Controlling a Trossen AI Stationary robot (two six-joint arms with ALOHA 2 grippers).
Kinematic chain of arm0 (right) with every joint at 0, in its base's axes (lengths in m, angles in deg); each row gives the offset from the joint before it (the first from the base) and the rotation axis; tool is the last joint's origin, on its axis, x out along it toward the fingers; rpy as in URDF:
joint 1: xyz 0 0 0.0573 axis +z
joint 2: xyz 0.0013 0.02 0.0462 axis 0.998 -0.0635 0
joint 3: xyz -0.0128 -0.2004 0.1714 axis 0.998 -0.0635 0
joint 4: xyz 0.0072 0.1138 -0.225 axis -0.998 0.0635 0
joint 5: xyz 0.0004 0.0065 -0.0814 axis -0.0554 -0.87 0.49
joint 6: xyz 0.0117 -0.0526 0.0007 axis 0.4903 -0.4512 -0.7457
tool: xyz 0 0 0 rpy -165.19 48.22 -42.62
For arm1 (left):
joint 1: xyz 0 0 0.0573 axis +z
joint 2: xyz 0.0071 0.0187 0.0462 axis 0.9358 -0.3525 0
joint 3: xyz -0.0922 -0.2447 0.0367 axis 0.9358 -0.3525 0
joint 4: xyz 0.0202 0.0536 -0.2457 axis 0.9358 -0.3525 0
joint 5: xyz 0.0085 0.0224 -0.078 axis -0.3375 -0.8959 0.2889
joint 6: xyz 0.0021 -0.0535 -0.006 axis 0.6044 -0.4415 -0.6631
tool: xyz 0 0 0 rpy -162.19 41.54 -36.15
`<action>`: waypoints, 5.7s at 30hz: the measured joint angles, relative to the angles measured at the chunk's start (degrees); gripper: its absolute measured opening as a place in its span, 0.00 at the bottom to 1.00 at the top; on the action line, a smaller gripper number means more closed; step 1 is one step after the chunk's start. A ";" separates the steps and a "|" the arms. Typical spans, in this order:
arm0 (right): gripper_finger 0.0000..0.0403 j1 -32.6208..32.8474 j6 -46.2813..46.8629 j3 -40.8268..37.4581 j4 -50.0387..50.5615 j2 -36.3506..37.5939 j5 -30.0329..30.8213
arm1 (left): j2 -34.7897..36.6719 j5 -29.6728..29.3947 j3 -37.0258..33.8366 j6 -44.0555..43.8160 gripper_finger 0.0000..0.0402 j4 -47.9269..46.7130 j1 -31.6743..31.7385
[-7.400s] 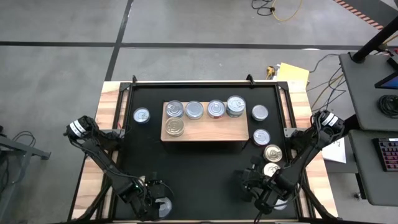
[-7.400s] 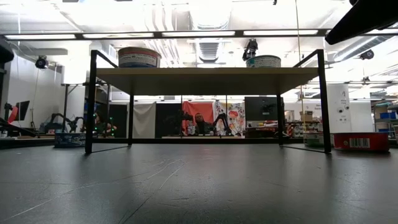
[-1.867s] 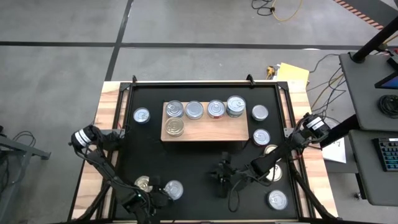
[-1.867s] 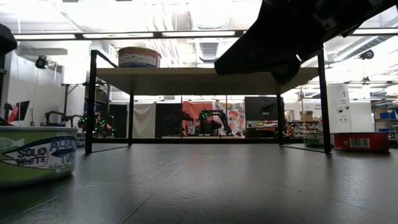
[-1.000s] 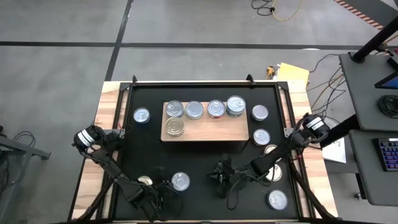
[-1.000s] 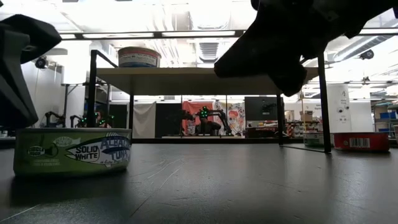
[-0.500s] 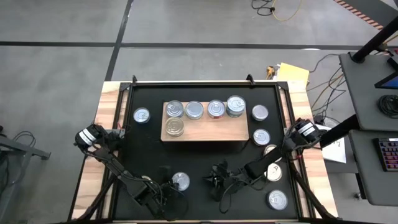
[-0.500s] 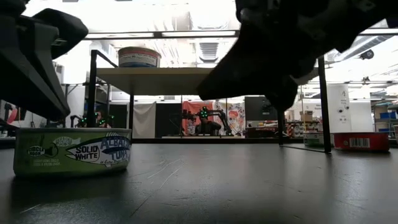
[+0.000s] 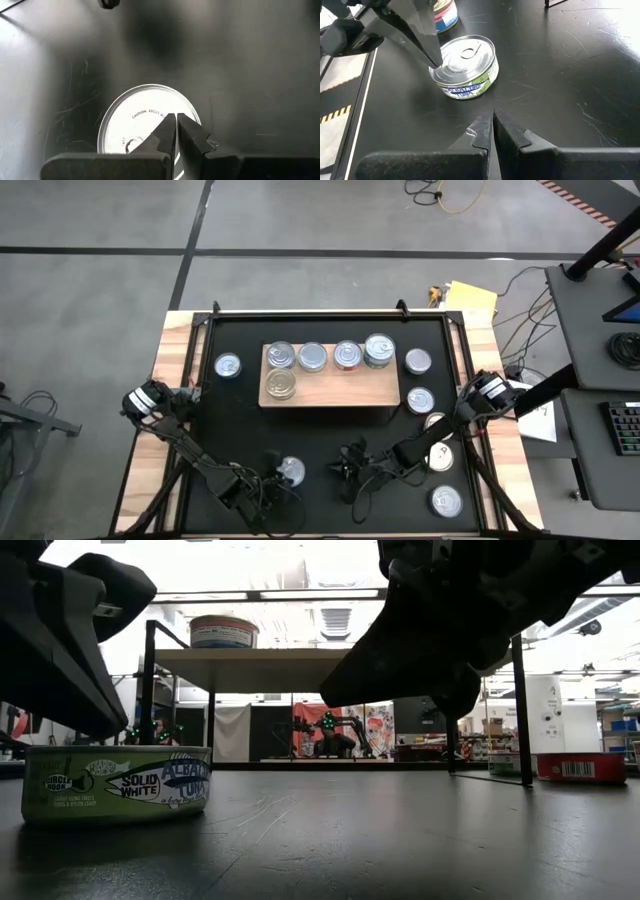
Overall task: Stack canned seafood by type on shelf
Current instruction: Put the green tuna can on the shelf
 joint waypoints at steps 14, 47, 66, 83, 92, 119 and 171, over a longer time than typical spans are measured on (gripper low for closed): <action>0.02 0.31 0.01 0.00 0.00 0.04 -0.07 | -0.01 1.47 -1.62 0.03 0.00 5.15 0.22; 0.02 0.68 -0.17 -0.02 0.06 0.07 -0.13 | -1.90 3.20 -2.45 -0.68 0.00 9.77 1.44; 0.02 0.66 9.25 -0.04 -1.21 0.09 -5.91 | 2.56 6.38 -2.62 8.00 0.00 10.72 0.18; 0.23 -1.74 8.47 12.09 1.45 -7.18 -5.44 | 4.37 7.26 -2.82 1.57 0.00 -0.82 -1.25; 0.42 -2.36 12.51 13.53 7.52 -7.80 -5.06 | 3.67 6.87 -3.68 -0.82 0.00 -0.34 -1.67; 0.77 -3.31 15.69 13.90 6.84 -9.70 -7.60 | 3.72 3.00 -6.91 -4.27 0.00 5.55 -3.55; 0.81 -5.70 14.43 18.05 -1.18 -15.14 -14.58 | 3.61 -1.63 -11.80 -8.03 0.00 13.93 -7.17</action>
